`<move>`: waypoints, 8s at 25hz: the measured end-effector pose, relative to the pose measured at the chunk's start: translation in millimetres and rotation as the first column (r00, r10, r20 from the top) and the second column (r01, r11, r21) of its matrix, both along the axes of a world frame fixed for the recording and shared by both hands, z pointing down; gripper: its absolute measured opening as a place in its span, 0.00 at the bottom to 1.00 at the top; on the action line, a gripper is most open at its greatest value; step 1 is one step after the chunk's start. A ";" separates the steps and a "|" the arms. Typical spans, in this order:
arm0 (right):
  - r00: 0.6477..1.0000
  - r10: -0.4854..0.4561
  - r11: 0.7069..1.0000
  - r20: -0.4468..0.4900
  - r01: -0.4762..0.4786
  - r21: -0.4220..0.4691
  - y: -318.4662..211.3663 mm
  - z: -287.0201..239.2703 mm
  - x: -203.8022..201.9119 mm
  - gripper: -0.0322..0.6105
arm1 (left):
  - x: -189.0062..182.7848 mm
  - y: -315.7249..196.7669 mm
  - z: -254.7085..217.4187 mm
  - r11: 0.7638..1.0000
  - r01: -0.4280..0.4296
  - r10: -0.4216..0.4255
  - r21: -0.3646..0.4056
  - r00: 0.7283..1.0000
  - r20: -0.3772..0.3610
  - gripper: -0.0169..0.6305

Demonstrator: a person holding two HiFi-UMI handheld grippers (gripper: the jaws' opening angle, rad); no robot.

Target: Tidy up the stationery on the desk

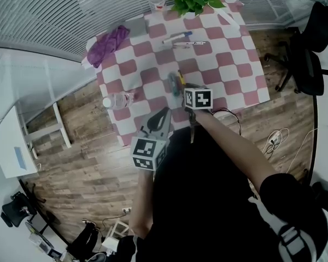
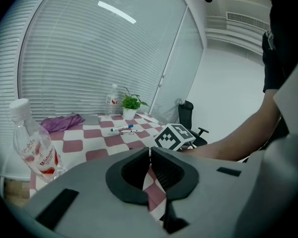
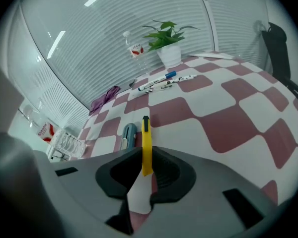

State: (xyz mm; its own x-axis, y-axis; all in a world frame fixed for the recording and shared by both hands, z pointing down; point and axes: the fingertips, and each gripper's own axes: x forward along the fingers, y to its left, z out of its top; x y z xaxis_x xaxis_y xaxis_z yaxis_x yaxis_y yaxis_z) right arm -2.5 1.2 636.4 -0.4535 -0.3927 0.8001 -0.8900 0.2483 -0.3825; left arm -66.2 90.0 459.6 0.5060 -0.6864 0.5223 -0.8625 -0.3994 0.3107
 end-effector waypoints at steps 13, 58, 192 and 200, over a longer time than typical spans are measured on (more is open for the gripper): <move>0.999 0.045 0.999 -0.005 -0.045 0.002 0.7 3.9 -3.6 0.21 | 0.4 5.2 4.3 1.000 0.005 -0.005 -0.001 1.000 -0.006 0.08; 0.633 -0.648 0.576 -0.423 0.771 0.271 -191.5 -9.8 55.8 0.25 | 71.9 -92.3 15.3 0.979 0.178 -0.178 -0.098 0.984 0.010 0.08; 0.521 -0.659 0.400 -0.542 0.854 0.333 -273.3 -22.2 -78.5 0.31 | 20.5 -96.3 33.2 0.935 0.328 -0.338 -0.132 0.939 -0.058 0.08; 0.471 -0.707 0.378 -0.527 0.882 0.281 -285.4 -5.9 -96.1 0.34 | 11.4 -105.3 37.7 0.929 0.338 -0.349 -0.151 0.936 -0.048 0.08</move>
State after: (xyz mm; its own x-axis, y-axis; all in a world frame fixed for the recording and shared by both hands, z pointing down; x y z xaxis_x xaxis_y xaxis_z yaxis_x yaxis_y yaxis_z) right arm -98.6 -284.2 630.5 -0.5597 -0.3058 0.7702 -0.2005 0.9518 0.2323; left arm -54.9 -15.3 497.3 0.2921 -0.7487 0.5951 -0.9122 -0.0312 0.4085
